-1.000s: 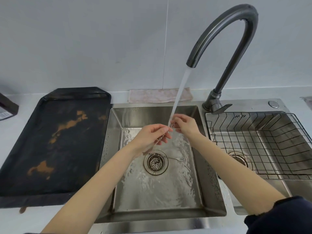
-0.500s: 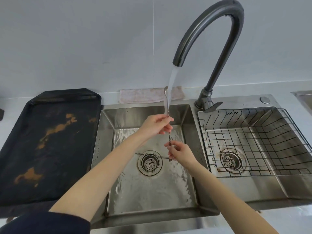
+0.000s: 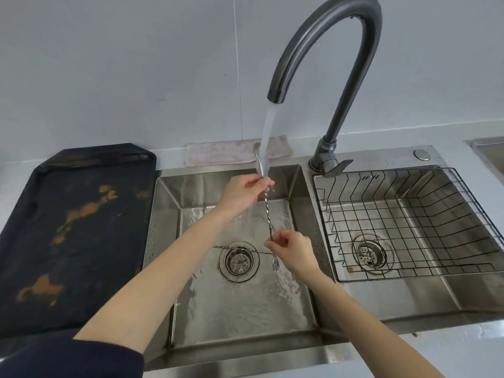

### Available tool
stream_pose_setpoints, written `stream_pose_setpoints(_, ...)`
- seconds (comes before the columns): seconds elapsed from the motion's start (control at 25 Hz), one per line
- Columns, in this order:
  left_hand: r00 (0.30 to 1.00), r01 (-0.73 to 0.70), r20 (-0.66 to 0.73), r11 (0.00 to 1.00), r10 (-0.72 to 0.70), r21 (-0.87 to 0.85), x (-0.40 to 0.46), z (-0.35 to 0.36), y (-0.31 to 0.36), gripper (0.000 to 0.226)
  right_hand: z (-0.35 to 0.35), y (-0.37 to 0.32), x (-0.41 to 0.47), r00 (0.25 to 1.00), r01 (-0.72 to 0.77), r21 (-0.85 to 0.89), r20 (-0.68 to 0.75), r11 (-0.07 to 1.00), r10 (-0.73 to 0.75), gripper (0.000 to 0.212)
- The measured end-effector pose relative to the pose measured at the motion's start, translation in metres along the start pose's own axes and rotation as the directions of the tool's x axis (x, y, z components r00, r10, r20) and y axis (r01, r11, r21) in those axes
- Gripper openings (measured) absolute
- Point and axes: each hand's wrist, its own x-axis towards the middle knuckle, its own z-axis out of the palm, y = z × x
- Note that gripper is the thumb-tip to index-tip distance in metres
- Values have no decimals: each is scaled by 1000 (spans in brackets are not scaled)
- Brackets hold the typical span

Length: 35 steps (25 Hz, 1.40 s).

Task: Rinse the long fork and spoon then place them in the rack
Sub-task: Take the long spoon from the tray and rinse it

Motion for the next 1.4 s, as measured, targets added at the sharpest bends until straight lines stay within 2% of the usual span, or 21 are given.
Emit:
stream_pose_setpoints(0.12,999,-21,-37,998,19,-62,4,-4,9,24,1,4,-3,1000,5,-21,-5,1000,-5,16)
stream_pose_setpoints(0.32,995,-71,-77,990,63,-119,9,-11,18,16,0,6,-4,1000,20,15,0,1000,-20,9)
stream_pose_setpoints(0.44,990,-104,-112,979,86,-173,8,-13,23,24,1,9,-3,1000,-9,31,18,999,9,15)
stream_pose_setpoints(0.56,987,-126,-124,974,104,-190,7,-13,27,32,2,12,-1,1000,-27,31,3,999,27,9)
stream_pose_setpoints(0.72,981,-168,-137,960,140,-226,6,-10,28,24,2,9,-1,998,-51,52,-32,997,53,12)
stream_pose_setpoints(0.92,987,-154,-82,965,140,-213,6,-6,29,13,0,4,0,996,-54,30,-68,998,56,28)
stream_pose_setpoints(1.04,991,-116,-94,969,97,-220,11,-9,31,12,-2,2,4,995,-45,31,-87,998,48,12)
stream_pose_setpoints(1.08,991,-101,-106,967,77,-235,13,-10,31,13,-3,0,5,994,-43,32,-98,999,46,8)
stream_pose_setpoints(1.24,992,-63,-124,958,30,-280,15,-14,33,16,-4,-4,10,992,-30,27,-119,999,33,21)
stream_pose_setpoints(1.4,995,-82,-85,959,61,-272,14,-19,38,31,-1,-7,13,993,-36,7,-116,999,36,20)
